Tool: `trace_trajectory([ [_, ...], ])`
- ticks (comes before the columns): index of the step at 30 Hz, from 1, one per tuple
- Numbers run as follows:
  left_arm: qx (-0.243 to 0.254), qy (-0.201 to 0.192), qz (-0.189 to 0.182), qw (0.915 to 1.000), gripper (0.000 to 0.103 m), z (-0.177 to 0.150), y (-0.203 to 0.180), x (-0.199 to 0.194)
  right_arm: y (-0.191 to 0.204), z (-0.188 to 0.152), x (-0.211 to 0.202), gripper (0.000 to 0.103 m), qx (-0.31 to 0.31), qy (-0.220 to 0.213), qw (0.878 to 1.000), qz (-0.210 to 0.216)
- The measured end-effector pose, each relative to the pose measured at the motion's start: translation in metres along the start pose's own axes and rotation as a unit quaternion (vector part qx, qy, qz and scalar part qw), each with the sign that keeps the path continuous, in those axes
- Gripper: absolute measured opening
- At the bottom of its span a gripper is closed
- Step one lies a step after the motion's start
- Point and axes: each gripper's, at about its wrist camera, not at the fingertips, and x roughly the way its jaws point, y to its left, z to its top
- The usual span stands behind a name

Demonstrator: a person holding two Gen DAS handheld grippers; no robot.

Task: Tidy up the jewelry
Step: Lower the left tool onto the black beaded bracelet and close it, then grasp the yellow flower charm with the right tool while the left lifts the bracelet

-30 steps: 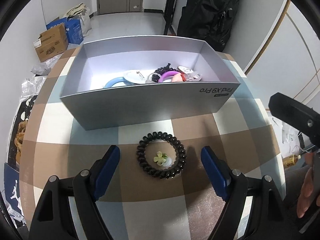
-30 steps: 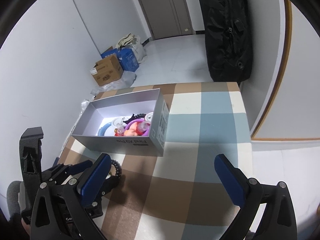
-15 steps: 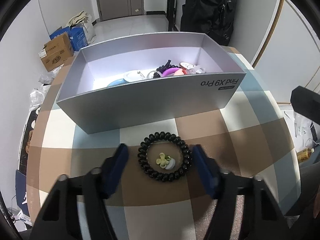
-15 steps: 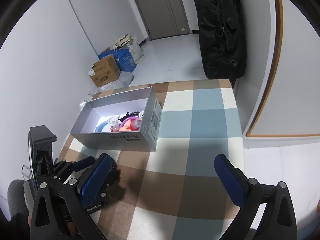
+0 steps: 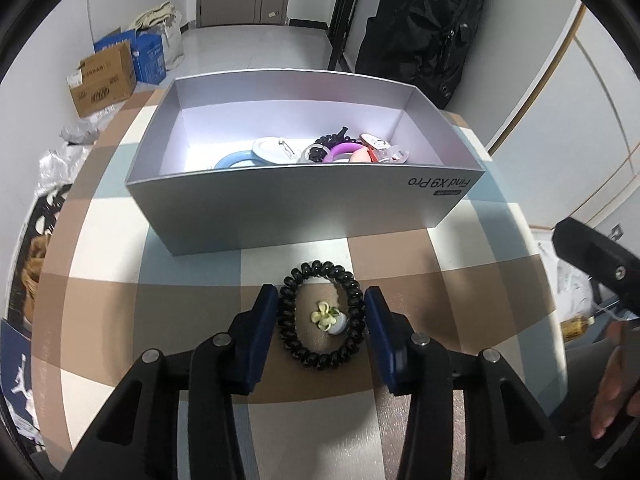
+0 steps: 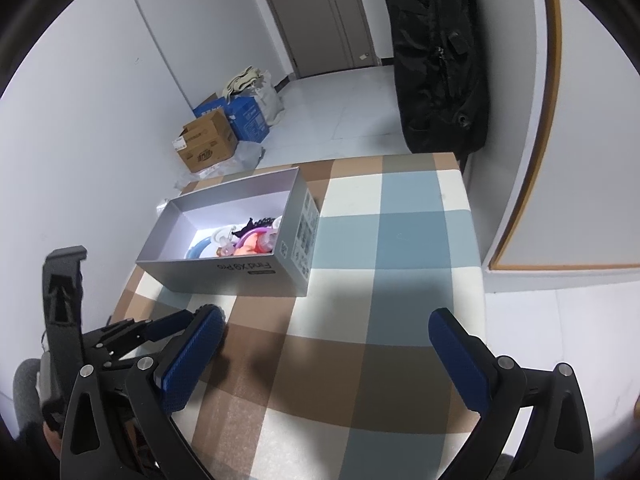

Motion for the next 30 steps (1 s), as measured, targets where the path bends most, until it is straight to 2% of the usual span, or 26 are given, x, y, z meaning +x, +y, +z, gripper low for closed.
trace_trajectory([
  [7,-0.025,-0.004,-0.041,0.9989,0.039,0.004,0.005,-0.009,0.009,0.002,0.005,0.103,-0.003,0.002,1.000,0.001],
  [11,-0.048,-0.012,-0.095,0.9942,0.039,0.004,0.012,-0.026,0.014,0.001,0.012,0.103,-0.008,0.014,1.000,0.005],
  [15,-0.067,-0.044,-0.116,0.9900,0.039,0.006,0.024,-0.050,0.021,-0.001,0.015,0.103,-0.017,0.021,0.999,0.019],
  [20,-0.122,-0.082,-0.148,0.9781,0.039,0.011,0.047,-0.077,0.032,-0.003,0.025,0.103,-0.024,0.034,0.999,0.024],
  [25,-0.160,-0.091,-0.166,0.9689,0.039,0.014,0.065,-0.082,0.054,-0.009,0.037,0.101,-0.058,0.053,0.996,0.039],
  [30,-0.160,-0.089,-0.161,0.9699,0.039,0.013,0.076,-0.080,0.073,-0.014,0.055,0.085,-0.089,0.080,0.992,0.047],
])
